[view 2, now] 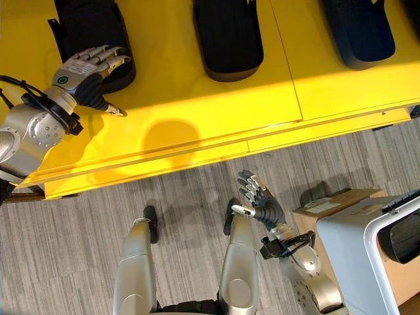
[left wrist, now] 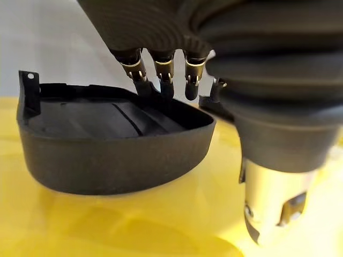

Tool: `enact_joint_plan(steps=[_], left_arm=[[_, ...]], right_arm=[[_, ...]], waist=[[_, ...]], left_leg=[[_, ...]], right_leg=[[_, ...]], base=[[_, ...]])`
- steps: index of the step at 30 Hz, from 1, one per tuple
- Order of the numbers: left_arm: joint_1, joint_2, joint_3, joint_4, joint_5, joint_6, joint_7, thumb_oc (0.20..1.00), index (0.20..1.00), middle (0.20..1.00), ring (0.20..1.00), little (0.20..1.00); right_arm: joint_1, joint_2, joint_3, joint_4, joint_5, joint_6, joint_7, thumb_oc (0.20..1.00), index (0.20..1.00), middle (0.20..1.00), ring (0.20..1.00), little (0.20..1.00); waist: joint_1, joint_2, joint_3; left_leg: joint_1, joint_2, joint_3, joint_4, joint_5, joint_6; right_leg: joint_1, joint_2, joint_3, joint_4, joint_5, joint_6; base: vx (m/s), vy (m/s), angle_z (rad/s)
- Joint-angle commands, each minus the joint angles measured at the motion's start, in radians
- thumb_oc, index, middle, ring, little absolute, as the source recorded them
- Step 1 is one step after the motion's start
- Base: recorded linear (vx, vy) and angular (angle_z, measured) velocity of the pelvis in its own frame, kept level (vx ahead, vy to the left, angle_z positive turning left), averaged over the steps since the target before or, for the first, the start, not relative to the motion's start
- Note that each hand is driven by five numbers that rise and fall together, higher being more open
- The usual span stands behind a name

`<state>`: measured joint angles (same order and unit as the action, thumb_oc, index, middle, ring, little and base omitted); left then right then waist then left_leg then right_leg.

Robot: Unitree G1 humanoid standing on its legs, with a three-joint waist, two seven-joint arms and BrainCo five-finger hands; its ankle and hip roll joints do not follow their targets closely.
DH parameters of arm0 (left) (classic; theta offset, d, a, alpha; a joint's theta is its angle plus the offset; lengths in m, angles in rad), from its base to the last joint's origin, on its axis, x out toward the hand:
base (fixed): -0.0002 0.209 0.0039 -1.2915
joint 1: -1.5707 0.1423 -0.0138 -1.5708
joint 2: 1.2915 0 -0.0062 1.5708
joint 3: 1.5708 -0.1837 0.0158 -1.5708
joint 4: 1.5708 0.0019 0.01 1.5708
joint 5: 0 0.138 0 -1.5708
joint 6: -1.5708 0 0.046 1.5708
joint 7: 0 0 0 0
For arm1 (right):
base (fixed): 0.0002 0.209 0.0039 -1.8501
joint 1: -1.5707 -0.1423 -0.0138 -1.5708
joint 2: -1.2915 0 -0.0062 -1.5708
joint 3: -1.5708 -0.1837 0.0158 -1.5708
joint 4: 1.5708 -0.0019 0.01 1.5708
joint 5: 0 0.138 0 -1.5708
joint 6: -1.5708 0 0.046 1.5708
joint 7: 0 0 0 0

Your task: Move parts from the plastic box to the shelf.

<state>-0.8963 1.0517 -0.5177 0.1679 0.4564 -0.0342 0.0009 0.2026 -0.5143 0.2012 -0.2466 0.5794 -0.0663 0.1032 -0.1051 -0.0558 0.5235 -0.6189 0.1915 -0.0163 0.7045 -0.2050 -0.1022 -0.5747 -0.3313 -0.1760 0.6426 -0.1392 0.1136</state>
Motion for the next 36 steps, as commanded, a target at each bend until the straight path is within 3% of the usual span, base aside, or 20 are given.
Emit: enact_joint_plan(steps=[1,20,21,22,23,34,36], left_arm=[[-0.016,0.080,0.029,-0.082,0.029,-0.016,-0.003,1.000,1.000,1.000,1.000,1.000],[0.197,0.144,0.189,-0.195,0.082,-0.023,-0.066,1.000,1.000,1.000,1.000,1.000],[0.204,0.147,0.196,-0.198,0.081,-0.022,-0.069,1.000,1.000,1.000,1.000,1.000],[0.216,0.149,0.207,-0.201,0.082,-0.024,-0.070,1.000,1.000,1.000,1.000,1.000],[0.225,0.151,0.215,-0.205,0.083,-0.024,-0.071,1.000,1.000,1.000,1.000,1.000],[0.277,0.150,0.260,-0.218,0.085,-0.026,-0.080,1.000,1.000,1.000,1.000,1.000],[0.287,0.148,0.268,-0.227,0.088,-0.024,-0.086,1.000,1.000,1.000,1.000,1.000]], right_arm=[[0.034,0.008,-0.082,-0.028,0.045,-0.024,0.018,1.000,1.000,1.000,1.000,1.000],[0.039,0.004,-0.106,-0.036,0.042,0.002,0.039,1.000,1.000,1.000,1.000,1.000],[0.041,0.005,-0.108,-0.036,0.043,0.003,0.041,1.000,1.000,1.000,1.000,1.000],[0.043,0.005,-0.111,-0.038,0.042,0.002,0.043,1.000,1.000,1.000,1.000,1.000],[0.044,0.003,-0.110,-0.038,0.041,0.004,0.044,1.000,1.000,1.000,1.000,1.000],[0.049,0.005,-0.117,-0.041,0.037,0.013,0.052,1.000,1.000,1.000,1.000,1.000],[0.048,0.005,-0.117,-0.040,0.036,0.014,0.052,1.000,1.000,1.000,1.000,1.000]], waist=[[0.010,0.003,-0.042],[0.017,0.005,-0.033],[0.017,0.005,-0.037],[0.018,0.006,-0.033],[0.017,0.006,-0.037],[0.017,0.005,-0.032],[0.017,0.004,-0.036]], left_leg=[[-0.022,0.068,-0.014,-0.050,0.092,-0.028],[-0.027,0.071,-0.012,-0.039,0.086,-0.029],[-0.018,0.075,-0.013,-0.032,0.060,-0.036],[-0.028,0.071,-0.011,-0.038,0.086,-0.029],[-0.019,0.075,-0.012,-0.031,0.059,-0.036],[-0.030,0.073,-0.007,-0.035,0.083,-0.030],[-0.022,0.077,-0.008,-0.029,0.059,-0.037]], right_leg=[[0.138,-0.062,0.052,-0.028,-0.011,0.058],[0.120,-0.063,0.064,-0.013,-0.015,0.054],[0.129,-0.061,0.066,-0.005,-0.036,0.060],[0.119,-0.062,0.065,-0.011,-0.014,0.053],[0.127,-0.059,0.068,-0.004,-0.037,0.059],[0.117,-0.060,0.069,-0.010,-0.016,0.053],[0.125,-0.058,0.072,-0.003,-0.037,0.059]], base=[[0.00,0.000,0.00],[0.00,-0.001,0.00],[0.00,0.000,0.00],[0.08,-0.013,-0.03],[0.00,0.001,-0.06],[-0.01,0.004,-0.03],[0.04,-0.009,-0.02]])
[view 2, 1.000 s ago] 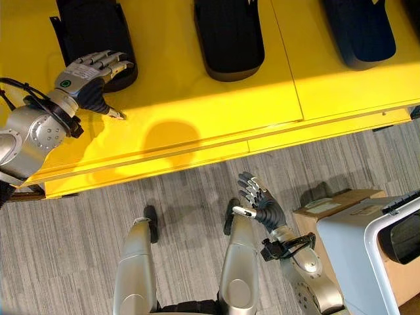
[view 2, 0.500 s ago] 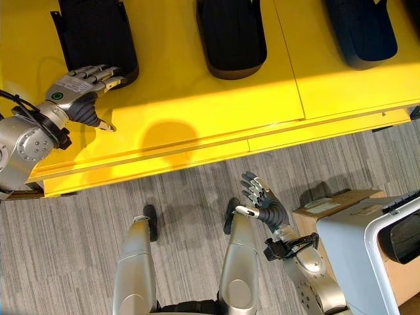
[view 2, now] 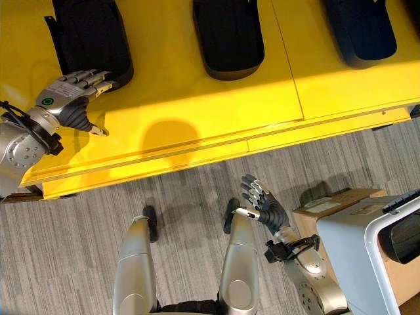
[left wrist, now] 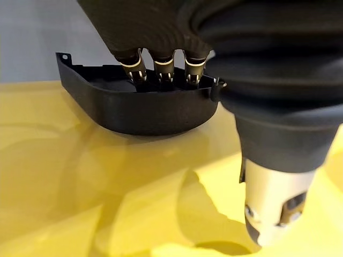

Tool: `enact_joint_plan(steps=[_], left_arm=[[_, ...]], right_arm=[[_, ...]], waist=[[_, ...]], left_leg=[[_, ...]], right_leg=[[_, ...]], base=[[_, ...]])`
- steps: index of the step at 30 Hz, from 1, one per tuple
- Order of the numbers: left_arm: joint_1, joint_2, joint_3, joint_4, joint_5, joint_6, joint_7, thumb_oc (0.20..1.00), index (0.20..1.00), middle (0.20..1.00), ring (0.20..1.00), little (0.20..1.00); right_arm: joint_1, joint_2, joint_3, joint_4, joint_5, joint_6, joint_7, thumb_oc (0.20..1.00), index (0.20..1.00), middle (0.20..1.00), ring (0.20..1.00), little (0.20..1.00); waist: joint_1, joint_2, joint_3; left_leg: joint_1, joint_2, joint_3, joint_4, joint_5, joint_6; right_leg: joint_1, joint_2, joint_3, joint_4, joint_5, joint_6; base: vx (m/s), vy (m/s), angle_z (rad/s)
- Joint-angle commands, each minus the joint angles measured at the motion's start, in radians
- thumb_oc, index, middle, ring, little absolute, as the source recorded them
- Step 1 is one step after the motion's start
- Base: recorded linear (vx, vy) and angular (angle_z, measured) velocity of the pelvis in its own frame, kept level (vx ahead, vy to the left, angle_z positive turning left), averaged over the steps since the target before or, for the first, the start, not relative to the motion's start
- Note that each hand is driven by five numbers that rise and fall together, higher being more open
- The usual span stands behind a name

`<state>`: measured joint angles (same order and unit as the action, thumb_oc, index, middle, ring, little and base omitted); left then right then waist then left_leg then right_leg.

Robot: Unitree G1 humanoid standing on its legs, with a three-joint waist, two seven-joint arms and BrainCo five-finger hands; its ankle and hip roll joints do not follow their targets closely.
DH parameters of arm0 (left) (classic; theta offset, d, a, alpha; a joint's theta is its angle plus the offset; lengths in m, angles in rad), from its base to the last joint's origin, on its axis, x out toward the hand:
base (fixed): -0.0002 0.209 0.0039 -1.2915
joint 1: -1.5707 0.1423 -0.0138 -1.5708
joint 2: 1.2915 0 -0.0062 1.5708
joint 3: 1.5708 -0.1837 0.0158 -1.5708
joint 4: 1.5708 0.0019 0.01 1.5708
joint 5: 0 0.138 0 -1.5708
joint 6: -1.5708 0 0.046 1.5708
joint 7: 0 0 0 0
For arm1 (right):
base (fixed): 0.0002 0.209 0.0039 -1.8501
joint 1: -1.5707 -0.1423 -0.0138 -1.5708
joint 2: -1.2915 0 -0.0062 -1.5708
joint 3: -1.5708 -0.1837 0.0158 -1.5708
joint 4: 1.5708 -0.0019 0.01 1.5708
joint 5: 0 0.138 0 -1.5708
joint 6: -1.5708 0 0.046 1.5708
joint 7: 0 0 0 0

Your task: Move parts from the plastic box to the shelf.

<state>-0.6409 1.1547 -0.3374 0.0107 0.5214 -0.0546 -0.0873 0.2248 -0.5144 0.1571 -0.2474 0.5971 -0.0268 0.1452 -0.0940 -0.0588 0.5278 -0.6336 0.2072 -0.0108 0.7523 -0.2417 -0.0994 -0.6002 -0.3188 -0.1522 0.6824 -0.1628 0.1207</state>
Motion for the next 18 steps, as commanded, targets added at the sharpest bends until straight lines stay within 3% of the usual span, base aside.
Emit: enact_joint_plan(steps=[1,2,5,7,8,12,13,15,16,17,18], left_arm=[[0.038,0.043,0.092,-0.072,0.021,-0.005,-0.001,1.000,1.000,1.000,1.000,1.000],[0.039,0.042,0.092,-0.072,0.021,-0.005,-0.001,1.000,1.000,1.000,1.000,1.000],[0.048,0.044,0.092,-0.067,0.023,-0.006,-0.006,1.000,1.000,1.000,1.000,1.000],[0.051,0.046,0.093,-0.069,0.024,-0.008,-0.008,1.000,1.000,1.000,1.000,1.000],[0.053,0.046,0.094,-0.073,0.026,-0.008,-0.008,1.000,1.000,1.000,1.000,1.000],[0.074,0.049,0.104,-0.086,0.034,-0.010,-0.015,1.000,1.000,1.000,1.000,1.000],[0.087,0.047,0.113,-0.098,0.040,-0.013,-0.021,1.000,1.000,1.000,1.000,1.000],[0.105,0.047,0.124,-0.107,0.040,-0.014,-0.028,1.000,1.000,1.000,1.000,1.000],[0.122,0.053,0.140,-0.117,0.040,-0.016,-0.031,1.000,1.000,1.000,1.000,1.000],[0.131,0.056,0.147,-0.120,0.039,-0.018,-0.031,1.000,1.000,1.000,1.000,1.000],[0.134,0.056,0.149,-0.121,0.039,-0.018,-0.032,1.000,1.000,1.000,1.000,1.000]], right_arm=[[0.026,0.002,-0.075,-0.043,0.017,-0.025,0.011,1.000,1.000,1.000,1.000,1.000],[0.027,0.002,-0.075,-0.042,0.017,-0.024,0.011,1.000,1.000,1.000,1.000,1.000],[0.028,0.003,-0.080,-0.041,0.019,-0.024,0.012,1.000,1.000,1.000,1.000,1.000],[0.029,0.003,-0.082,-0.042,0.019,-0.023,0.013,1.000,1.000,1.000,1.000,1.000],[0.028,0.004,-0.081,-0.042,0.021,-0.023,0.014,1.000,1.000,1.000,1.000,1.000],[0.031,0.004,-0.082,-0.043,0.020,-0.021,0.018,1.000,1.000,1.000,1.000,1.000],[0.030,0.003,-0.082,-0.043,0.018,-0.019,0.018,1.000,1.000,1.000,1.000,1.000],[0.031,0.003,-0.083,-0.044,0.018,-0.018,0.019,1.000,1.000,1.000,1.000,1.000],[0.032,-0.001,-0.087,-0.048,0.016,-0.017,0.021,1.000,1.000,1.000,1.000,1.000],[0.033,0.001,-0.089,-0.049,0.015,-0.017,0.021,1.000,1.000,1.000,1.000,1.000],[0.033,0.000,-0.088,-0.048,0.015,-0.017,0.021,1.000,1.000,1.000,1.000,1.000]], waist=[[0.005,0.006,-0.034],[0.005,0.006,-0.038],[0.003,0.003,-0.031],[0.003,0.004,-0.036],[0.003,0.004,-0.031],[0.005,0.006,-0.034],[0.006,0.005,-0.030],[0.006,0.004,-0.030],[0.006,0.004,-0.033],[0.007,0.004,-0.027],[0.006,0.004,-0.032]], left_leg=[[-0.016,0.059,-0.012,-0.079,0.118,-0.033],[-0.007,0.062,-0.013,-0.075,0.094,-0.039],[-0.018,0.064,-0.011,-0.079,0.118,-0.034],[-0.009,0.067,-0.012,-0.075,0.095,-0.040],[-0.018,0.065,-0.011,-0.081,0.120,-0.033],[-0.009,0.067,-0.010,-0.077,0.095,-0.039],[-0.020,0.063,-0.008,-0.082,0.121,-0.031],[-0.024,0.064,-0.009,-0.079,0.120,-0.030],[-0.014,0.069,-0.010,-0.075,0.094,-0.037],[-0.024,0.067,-0.008,-0.078,0.118,-0.031],[-0.014,0.070,-0.009,-0.074,0.094,-0.037]], right_leg=[[0.140,-0.071,0.047,-0.047,0.006,0.044],[0.148,-0.069,0.049,-0.042,-0.014,0.050],[0.137,-0.069,0.048,-0.050,0.009,0.045],[0.144,-0.067,0.050,-0.045,-0.011,0.051],[0.134,-0.067,0.050,-0.050,0.010,0.045],[0.142,-0.065,0.053,-0.045,-0.011,0.051],[0.131,-0.066,0.052,-0.053,0.013,0.044],[0.128,-0.064,0.053,-0.053,0.014,0.043],[0.133,-0.061,0.057,-0.048,-0.006,0.049],[0.125,-0.062,0.055,-0.052,0.015,0.044],[0.133,-0.061,0.057,-0.048,-0.005,0.049]], base=[[0.00,0.000,0.00],[0.00,0.000,0.00],[-0.03,0.004,0.00],[0.04,-0.006,0.00],[-0.07,0.026,0.00],[0.03,0.002,0.00],[-0.08,0.018,-0.01],[0.00,0.009,-0.01],[0.00,0.000,0.00],[0.08,-0.005,-0.02],[0.00,0.001,-0.04]])
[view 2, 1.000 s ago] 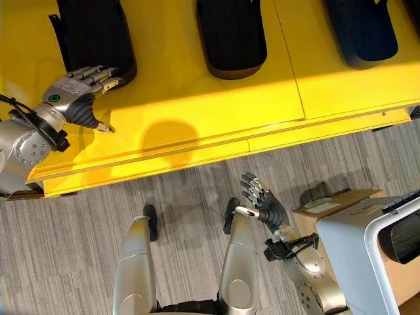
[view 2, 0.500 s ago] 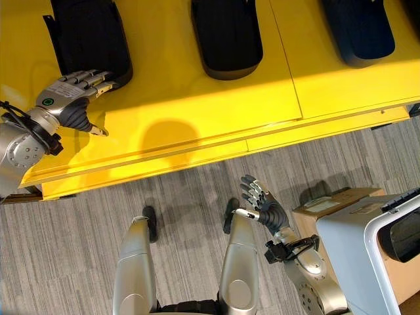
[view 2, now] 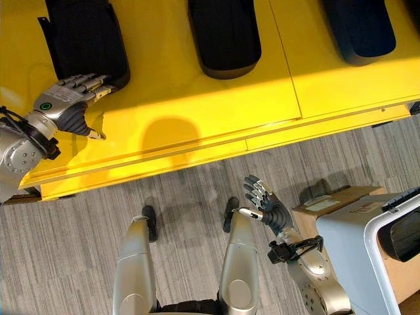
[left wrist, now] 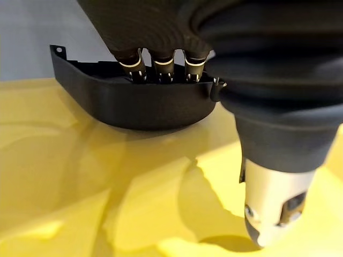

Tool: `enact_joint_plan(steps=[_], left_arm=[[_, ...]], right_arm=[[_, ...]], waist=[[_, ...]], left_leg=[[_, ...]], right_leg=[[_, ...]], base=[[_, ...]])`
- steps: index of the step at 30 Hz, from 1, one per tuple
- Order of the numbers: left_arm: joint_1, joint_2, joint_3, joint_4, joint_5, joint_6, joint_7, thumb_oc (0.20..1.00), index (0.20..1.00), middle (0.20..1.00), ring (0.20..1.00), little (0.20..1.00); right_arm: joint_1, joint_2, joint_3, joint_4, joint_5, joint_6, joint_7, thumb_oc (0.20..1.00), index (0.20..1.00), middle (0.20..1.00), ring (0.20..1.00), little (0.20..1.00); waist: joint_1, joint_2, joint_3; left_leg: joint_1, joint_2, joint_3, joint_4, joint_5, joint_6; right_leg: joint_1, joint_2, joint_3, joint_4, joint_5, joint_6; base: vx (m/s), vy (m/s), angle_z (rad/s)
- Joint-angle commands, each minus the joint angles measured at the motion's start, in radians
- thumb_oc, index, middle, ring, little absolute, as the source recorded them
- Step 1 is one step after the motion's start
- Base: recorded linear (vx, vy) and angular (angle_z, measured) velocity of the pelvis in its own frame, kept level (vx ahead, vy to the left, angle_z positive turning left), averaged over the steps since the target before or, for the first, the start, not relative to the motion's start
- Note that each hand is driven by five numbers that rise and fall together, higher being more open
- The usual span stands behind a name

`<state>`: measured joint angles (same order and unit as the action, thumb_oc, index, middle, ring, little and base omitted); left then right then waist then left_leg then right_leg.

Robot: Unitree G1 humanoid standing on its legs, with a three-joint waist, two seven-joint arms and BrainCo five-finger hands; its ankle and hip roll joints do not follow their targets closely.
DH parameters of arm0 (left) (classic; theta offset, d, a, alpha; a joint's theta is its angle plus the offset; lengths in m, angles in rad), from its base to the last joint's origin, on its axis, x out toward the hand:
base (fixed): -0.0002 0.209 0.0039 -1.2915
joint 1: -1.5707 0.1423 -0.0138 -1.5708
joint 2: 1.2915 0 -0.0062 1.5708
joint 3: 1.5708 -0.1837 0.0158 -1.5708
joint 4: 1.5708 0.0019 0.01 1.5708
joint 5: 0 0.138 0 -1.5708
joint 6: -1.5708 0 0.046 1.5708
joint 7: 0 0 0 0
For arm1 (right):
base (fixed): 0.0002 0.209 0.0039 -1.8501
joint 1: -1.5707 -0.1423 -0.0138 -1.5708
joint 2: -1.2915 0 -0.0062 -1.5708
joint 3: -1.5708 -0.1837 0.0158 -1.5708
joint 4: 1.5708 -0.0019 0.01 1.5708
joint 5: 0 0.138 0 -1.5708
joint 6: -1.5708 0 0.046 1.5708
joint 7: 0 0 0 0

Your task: Move parts from the plastic box to the shelf.

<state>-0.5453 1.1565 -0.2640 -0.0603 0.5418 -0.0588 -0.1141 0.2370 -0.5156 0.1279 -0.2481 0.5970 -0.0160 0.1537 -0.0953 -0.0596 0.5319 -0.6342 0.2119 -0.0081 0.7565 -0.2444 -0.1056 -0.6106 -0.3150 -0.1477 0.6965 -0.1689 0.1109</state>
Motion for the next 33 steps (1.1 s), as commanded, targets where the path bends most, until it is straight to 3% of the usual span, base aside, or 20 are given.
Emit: enact_joint_plan(steps=[1,2,4,5,7,10,11,14,15,20,23,25,28,29,31,32,33], left_arm=[[0.046,0.058,0.081,-0.055,0.020,-0.014,-0.007,1.000,1.000,1.000,1.000,1.000],[0.056,0.061,0.089,-0.061,0.020,-0.016,-0.008,1.000,1.000,1.000,1.000,1.000],[0.061,0.065,0.092,-0.065,0.021,-0.017,-0.011,1.000,1.000,1.000,1.000,1.000],[0.075,0.072,0.106,-0.073,0.026,-0.018,-0.012,1.000,1.000,1.000,1.000,1.000],[0.086,0.076,0.115,-0.081,0.029,-0.020,-0.016,1.000,1.000,1.000,1.000,1.000],[0.114,0.091,0.134,-0.099,0.037,-0.028,-0.024,1.000,1.000,1.000,1.000,1.000],[0.116,0.090,0.136,-0.099,0.037,-0.028,-0.024,1.000,1.000,1.000,1.000,1.000],[0.146,0.099,0.156,-0.111,0.039,-0.033,-0.032,1.000,1.000,1.000,1.000,1.000],[0.156,0.104,0.164,-0.115,0.040,-0.034,-0.033,1.000,1.000,1.000,1.000,1.000],[0.220,0.113,0.213,-0.137,0.052,-0.039,-0.043,1.000,1.000,1.000,1.000,1.000],[0.234,0.111,0.224,-0.144,0.052,-0.040,-0.045,1.000,1.000,1.000,1.000,1.000],[0.250,0.111,0.237,-0.150,0.050,-0.040,-0.049,1.000,1.000,1.000,1.000,1.000],[0.267,0.111,0.244,-0.158,0.051,-0.044,-0.052,1.000,1.000,1.000,1.000,1.000],[0.274,0.112,0.251,-0.160,0.054,-0.043,-0.052,1.000,1.000,1.000,1.000,1.000],[0.282,0.112,0.257,-0.164,0.057,-0.043,-0.054,1.000,1.000,1.000,1.000,1.000],[0.294,0.111,0.266,-0.167,0.060,-0.043,-0.059,1.000,1.000,1.000,1.000,1.000],[0.300,0.109,0.269,-0.169,0.061,-0.043,-0.060,1.000,1.000,1.000,1.000,1.000]], right_arm=[[0.021,0.001,-0.061,-0.047,0.015,-0.027,0.011,1.000,1.000,1.000,1.000,1.000],[0.021,0.001,-0.060,-0.044,0.014,-0.027,0.011,1.000,1.000,1.000,1.000,1.000],[0.022,0.001,-0.062,-0.044,0.013,-0.026,0.011,1.000,1.000,1.000,1.000,1.000],[0.023,0.001,-0.063,-0.044,0.011,-0.025,0.013,1.000,1.000,1.000,1.000,1.000],[0.024,0.002,-0.063,-0.045,0.012,-0.024,0.016,1.000,1.000,1.000,1.000,1.000],[0.025,-0.004,-0.065,-0.049,0.015,-0.021,0.020,1.000,1.000,1.000,1.000,1.000],[0.025,-0.004,-0.064,-0.048,0.015,-0.021,0.020,1.000,1.000,1.000,1.000,1.000],[0.027,-0.007,-0.067,-0.052,0.015,-0.018,0.024,1.000,1.000,1.000,1.000,1.000],[0.029,-0.007,-0.070,-0.054,0.013,-0.018,0.025,1.000,1.000,1.000,1.000,1.000],[0.031,-0.009,-0.074,-0.056,0.016,-0.017,0.030,1.000,1.000,1.000,1.000,1.000],[0.030,-0.010,-0.075,-0.056,0.022,-0.015,0.032,1.000,1.000,1.000,1.000,1.000],[0.030,-0.009,-0.077,-0.058,0.022,-0.012,0.032,1.000,1.000,1.000,1.000,1.000],[0.028,-0.010,-0.077,-0.057,0.024,-0.012,0.031,1.000,1.000,1.000,1.000,1.000],[0.027,-0.011,-0.075,-0.058,0.023,-0.011,0.032,1.000,1.000,1.000,1.000,1.000],[0.027,-0.010,-0.074,-0.059,0.023,-0.011,0.032,1.000,1.000,1.000,1.000,1.000],[0.029,-0.012,-0.078,-0.059,0.022,-0.008,0.034,1.000,1.000,1.000,1.000,1.000],[0.029,-0.011,-0.079,-0.058,0.022,-0.008,0.033,1.000,1.000,1.000,1.000,1.000]], waist=[[0.007,0.005,-0.035],[0.008,0.005,-0.030],[0.008,0.005,-0.035],[0.009,0.007,-0.030],[0.009,0.007,-0.035],[0.012,0.007,-0.029],[0.011,0.007,-0.034],[0.013,0.008,-0.034],[0.015,0.008,-0.029],[0.014,0.009,-0.034],[0.015,0.009,-0.029],[0.015,0.009,-0.033],[0.016,0.010,-0.028],[0.016,0.011,-0.034],[0.017,0.010,-0.029],[0.017,0.011,-0.035],[0.018,0.010,-0.030]], left_leg=[[-0.015,0.066,-0.011,-0.077,0.097,-0.031],[-0.026,0.063,-0.011,-0.079,0.120,-0.024],[-0.017,0.065,-0.013,-0.073,0.096,-0.031],[-0.026,0.063,-0.010,-0.079,0.120,-0.024],[-0.017,0.065,-0.012,-0.075,0.096,-0.031],[-0.026,0.064,-0.009,-0.080,0.119,-0.024],[-0.017,0.066,-0.010,-0.076,0.096,-0.031],[-0.016,0.067,-0.009,-0.076,0.095,-0.032],[-0.025,0.065,-0.007,-0.079,0.118,-0.025],[-0.019,0.069,-0.007,-0.078,0.097,-0.032],[-0.028,0.067,-0.005,-0.080,0.120,-0.025],[-0.022,0.068,-0.008,-0.073,0.096,-0.031],[-0.031,0.065,-0.005,-0.077,0.119,-0.024],[-0.022,0.068,-0.007,-0.074,0.096,-0.031],[-0.032,0.065,-0.005,-0.076,0.119,-0.025],[-0.020,0.067,-0.006,-0.075,0.095,-0.031],[-0.030,0.065,-0.004,-0.078,0.118,-0.025]], right_leg=[[0.143,-0.064,0.053,-0.063,0.002,0.059],[0.133,-0.065,0.053,-0.067,0.022,0.053],[0.141,-0.064,0.055,-0.062,0.003,0.059],[0.134,-0.064,0.053,-0.068,0.022,0.053],[0.140,-0.063,0.055,-0.061,0.001,0.058],[0.129,-0.064,0.052,-0.066,0.023,0.052],[0.138,-0.063,0.054,-0.062,0.004,0.058],[0.138,-0.062,0.055,-0.064,0.006,0.059],[0.129,-0.063,0.054,-0.069,0.027,0.053],[0.134,-0.061,0.058,-0.067,0.011,0.058],[0.126,-0.063,0.056,-0.072,0.031,0.052],[0.134,-0.062,0.058,-0.067,0.013,0.059],[0.126,-0.063,0.058,-0.073,0.033,0.053],[0.134,-0.061,0.059,-0.070,0.014,0.059],[0.126,-0.062,0.058,-0.075,0.034,0.054],[0.136,-0.060,0.060,-0.072,0.015,0.059],[0.127,-0.062,0.059,-0.077,0.034,0.053]], base=[[-0.01,-0.002,-0.04],[-0.01,-0.002,-0.03],[0.00,0.000,0.00],[-0.09,0.022,-0.01],[0.04,-0.005,-0.01],[-0.01,0.001,-0.01],[0.00,0.000,0.00],[-0.01,0.003,-0.01],[-0.09,0.024,-0.01],[0.01,0.001,-0.01],[-0.03,0.007,-0.01],[0.03,-0.004,-0.01],[-0.03,0.014,-0.03],[-0.01,0.004,-0.03],[0.00,0.001,-0.04],[0.00,0.000,-0.04],[0.08,-0.014,-0.04]])
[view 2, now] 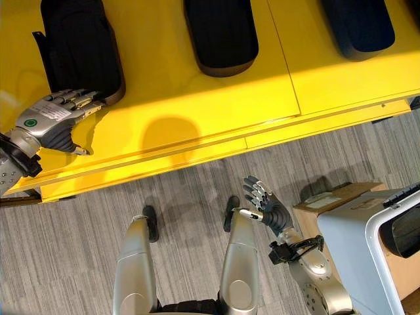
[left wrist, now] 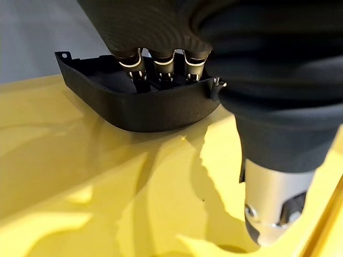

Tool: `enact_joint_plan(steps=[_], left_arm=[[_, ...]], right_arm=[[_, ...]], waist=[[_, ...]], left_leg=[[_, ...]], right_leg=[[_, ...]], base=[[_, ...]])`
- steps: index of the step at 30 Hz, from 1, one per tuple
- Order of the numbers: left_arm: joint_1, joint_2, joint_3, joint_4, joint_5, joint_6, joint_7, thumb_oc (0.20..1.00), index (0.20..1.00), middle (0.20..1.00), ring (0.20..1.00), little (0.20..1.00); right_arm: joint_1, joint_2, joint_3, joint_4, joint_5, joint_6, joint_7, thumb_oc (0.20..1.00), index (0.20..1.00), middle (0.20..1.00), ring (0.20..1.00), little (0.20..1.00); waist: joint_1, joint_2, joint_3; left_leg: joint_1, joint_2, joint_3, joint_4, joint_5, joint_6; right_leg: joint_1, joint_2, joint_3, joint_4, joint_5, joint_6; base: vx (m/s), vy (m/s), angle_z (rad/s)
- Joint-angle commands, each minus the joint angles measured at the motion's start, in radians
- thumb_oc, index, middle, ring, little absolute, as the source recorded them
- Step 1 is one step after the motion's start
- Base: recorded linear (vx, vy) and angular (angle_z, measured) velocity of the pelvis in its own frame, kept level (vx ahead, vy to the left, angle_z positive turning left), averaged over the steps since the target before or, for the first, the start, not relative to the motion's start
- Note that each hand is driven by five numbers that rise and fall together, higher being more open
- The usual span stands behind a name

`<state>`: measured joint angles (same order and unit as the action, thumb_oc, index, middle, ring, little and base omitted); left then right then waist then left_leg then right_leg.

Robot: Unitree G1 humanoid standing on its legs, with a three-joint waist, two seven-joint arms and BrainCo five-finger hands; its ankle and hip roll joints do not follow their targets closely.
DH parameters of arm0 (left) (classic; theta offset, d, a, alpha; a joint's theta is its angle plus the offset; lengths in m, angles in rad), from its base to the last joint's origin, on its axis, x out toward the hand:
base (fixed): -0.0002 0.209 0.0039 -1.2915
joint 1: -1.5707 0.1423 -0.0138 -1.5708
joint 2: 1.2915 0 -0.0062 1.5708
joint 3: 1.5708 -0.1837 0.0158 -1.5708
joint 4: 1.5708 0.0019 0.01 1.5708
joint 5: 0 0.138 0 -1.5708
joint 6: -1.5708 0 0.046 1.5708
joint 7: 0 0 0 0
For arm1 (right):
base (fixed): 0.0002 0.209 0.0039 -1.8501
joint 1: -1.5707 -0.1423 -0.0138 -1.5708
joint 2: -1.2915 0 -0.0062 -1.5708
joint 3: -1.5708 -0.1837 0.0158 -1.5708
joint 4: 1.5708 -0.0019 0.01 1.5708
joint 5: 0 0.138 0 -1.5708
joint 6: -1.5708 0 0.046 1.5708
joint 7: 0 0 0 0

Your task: Move parts from the plastic box to the shelf.

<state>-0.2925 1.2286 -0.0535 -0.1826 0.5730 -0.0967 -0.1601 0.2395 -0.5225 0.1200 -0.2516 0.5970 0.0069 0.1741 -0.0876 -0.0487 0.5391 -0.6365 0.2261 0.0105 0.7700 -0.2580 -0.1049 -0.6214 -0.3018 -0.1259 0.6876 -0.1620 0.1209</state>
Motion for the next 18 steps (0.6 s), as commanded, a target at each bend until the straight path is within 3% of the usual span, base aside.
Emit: enact_joint_plan(steps=[1,2,4,5,9,11,12,13,18], left_arm=[[0.057,0.037,0.064,-0.050,0.031,-0.006,-0.017,1.000,1.000,1.000,1.000,1.000],[0.058,0.037,0.066,-0.051,0.031,-0.006,-0.017,1.000,1.000,1.000,1.000,1.000],[0.077,0.039,0.084,-0.056,0.036,-0.006,-0.020,1.000,1.000,1.000,1.000,1.000],[0.078,0.039,0.085,-0.057,0.036,-0.006,-0.020,1.000,1.000,1.000,1.000,1.000],[0.078,0.034,0.106,-0.059,0.026,-0.006,-0.005,1.000,1.000,1.000,1.000,1.000],[0.044,0.033,0.142,-0.060,-0.010,-0.008,0.044,1.000,1.000,1.000,1.000,1.000],[0.043,0.034,0.143,-0.061,-0.011,-0.008,0.045,1.000,1.000,1.000,1.000,1.000],[0.030,0.037,0.156,-0.059,-0.016,-0.008,0.071,1.000,1.000,1.000,1.000,1.000],[-0.055,0.093,0.191,-0.088,-0.042,-0.019,0.143,1.000,1.000,1.000,1.000,1.000]], right_arm=[[0.027,-0.005,-0.072,-0.054,0.022,-0.030,0.012,1.000,1.000,1.000,1.000,1.000],[0.027,-0.005,-0.071,-0.055,0.022,-0.031,0.012,1.000,1.000,1.000,1.000,1.000],[0.025,-0.004,-0.071,-0.054,0.021,-0.028,0.014,1.000,1.000,1.000,1.000,1.000],[0.025,-0.004,-0.071,-0.055,0.021,-0.029,0.014,1.000,1.000,1.000,1.000,1.000],[0.023,-0.004,-0.073,-0.055,0.021,-0.031,0.012,1.000,1.000,1.000,1.000,1.000],[0.019,-0.001,-0.079,-0.050,0.020,-0.036,0.011,1.000,1.000,1.000,1.000,1.000],[0.018,0.000,-0.080,-0.050,0.020,-0.036,0.011,1.000,1.000,1.000,1.000,1.000],[0.018,0.003,-0.080,-0.048,0.020,-0.042,0.009,1.000,1.000,1.000,1.000,1.000],[0.024,-0.003,-0.083,-0.045,0.021,-0.054,0.009,1.000,1.000,1.000,1.000,1.000]], waist=[[0.009,-0.001,-0.042],[0.009,-0.001,-0.037],[0.010,0.000,-0.041],[0.010,0.000,-0.036],[0.010,0.000,-0.042],[0.010,0.001,-0.042],[0.010,0.001,-0.037],[0.010,0.002,-0.044],[0.012,0.009,-0.054]], left_leg=[[-0.019,0.053,-0.024,-0.088,0.109,-0.031],[-0.028,0.051,-0.022,-0.091,0.132,-0.025],[-0.019,0.054,-0.022,-0.088,0.109,-0.032],[-0.028,0.052,-0.021,-0.091,0.131,-0.025],[-0.019,0.054,-0.021,-0.087,0.109,-0.032],[-0.020,0.054,-0.021,-0.084,0.106,-0.033],[-0.030,0.051,-0.019,-0.089,0.132,-0.026],[-0.020,0.054,-0.021,-0.087,0.108,-0.033],[-0.019,0.053,-0.021,-0.090,0.110,-0.034]], right_leg=[[0.145,-0.074,0.039,-0.063,0.008,0.048],[0.137,-0.075,0.038,-0.068,0.027,0.043],[0.144,-0.074,0.040,-0.062,0.008,0.048],[0.136,-0.075,0.039,-0.067,0.027,0.043],[0.145,-0.074,0.040,-0.061,0.008,0.048],[0.147,-0.075,0.039,-0.058,0.004,0.048],[0.137,-0.076,0.037,-0.064,0.027,0.042],[0.148,-0.075,0.038,-0.060,0.005,0.048],[0.146,-0.077,0.038,-0.058,0.003,0.050]], base=[[-0.09,0.010,-0.04],[0.00,0.002,-0.06],[0.00,0.000,0.00],[0.00,0.000,0.00],[0.04,-0.003,0.00],[-0.04,0.011,0.00],[0.00,0.000,0.00],[0.00,0.000,0.00],[0.02,-0.003,0.00]])
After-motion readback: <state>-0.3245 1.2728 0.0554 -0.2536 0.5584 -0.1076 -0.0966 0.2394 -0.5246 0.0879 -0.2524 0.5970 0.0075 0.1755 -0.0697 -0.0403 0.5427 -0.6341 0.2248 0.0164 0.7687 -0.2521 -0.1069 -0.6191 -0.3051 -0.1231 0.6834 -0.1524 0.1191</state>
